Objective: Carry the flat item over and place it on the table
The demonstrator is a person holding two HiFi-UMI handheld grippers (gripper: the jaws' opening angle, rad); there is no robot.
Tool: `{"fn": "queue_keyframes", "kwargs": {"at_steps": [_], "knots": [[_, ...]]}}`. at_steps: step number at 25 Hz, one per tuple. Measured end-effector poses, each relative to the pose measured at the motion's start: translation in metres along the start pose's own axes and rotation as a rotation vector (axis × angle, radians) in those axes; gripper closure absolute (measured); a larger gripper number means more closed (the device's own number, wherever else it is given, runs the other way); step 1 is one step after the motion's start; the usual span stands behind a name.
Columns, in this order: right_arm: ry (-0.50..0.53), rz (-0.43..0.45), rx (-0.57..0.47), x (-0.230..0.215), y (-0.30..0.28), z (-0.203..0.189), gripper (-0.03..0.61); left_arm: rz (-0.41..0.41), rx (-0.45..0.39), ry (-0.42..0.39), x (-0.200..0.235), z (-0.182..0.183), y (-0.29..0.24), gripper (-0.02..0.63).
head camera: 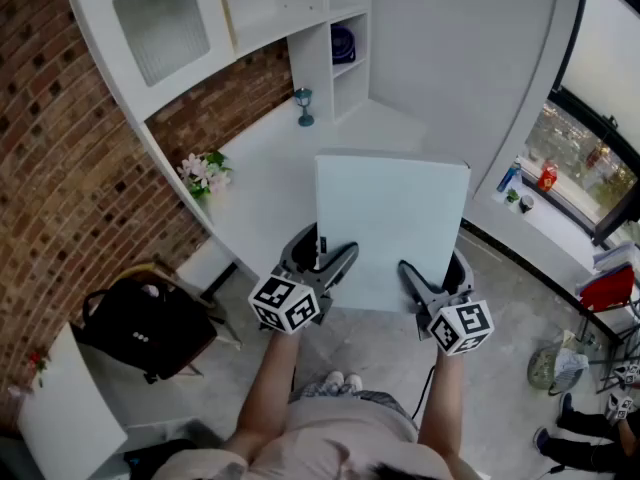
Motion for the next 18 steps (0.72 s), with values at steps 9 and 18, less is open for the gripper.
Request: {"fn": "queue_keyframes", "kwargs": {"at_steps": [9, 18], "knots": [[-0.004, -0.014, -0.006, -0.0025, 0.0084, 0.0001, 0.135, -0.012, 0.001, 0.002, -0.0061, -0.0014, -0.0013, 0.265], [-0.001, -0.029, -0.005, -0.0035, 0.01, -0.0013, 0.137, -0.027, 0.009, 0.019, -0.0044, -0.0057, -0.0045, 0.265]]}}
Point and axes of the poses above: the fingertips, and each gripper's own axes: y backward along the fingers, x to its left, z out of its top, the point moved 2 cm from there along y, backward along the fingers, and after that the axes turned 7 degrees about -z, right-handed, at the moved point
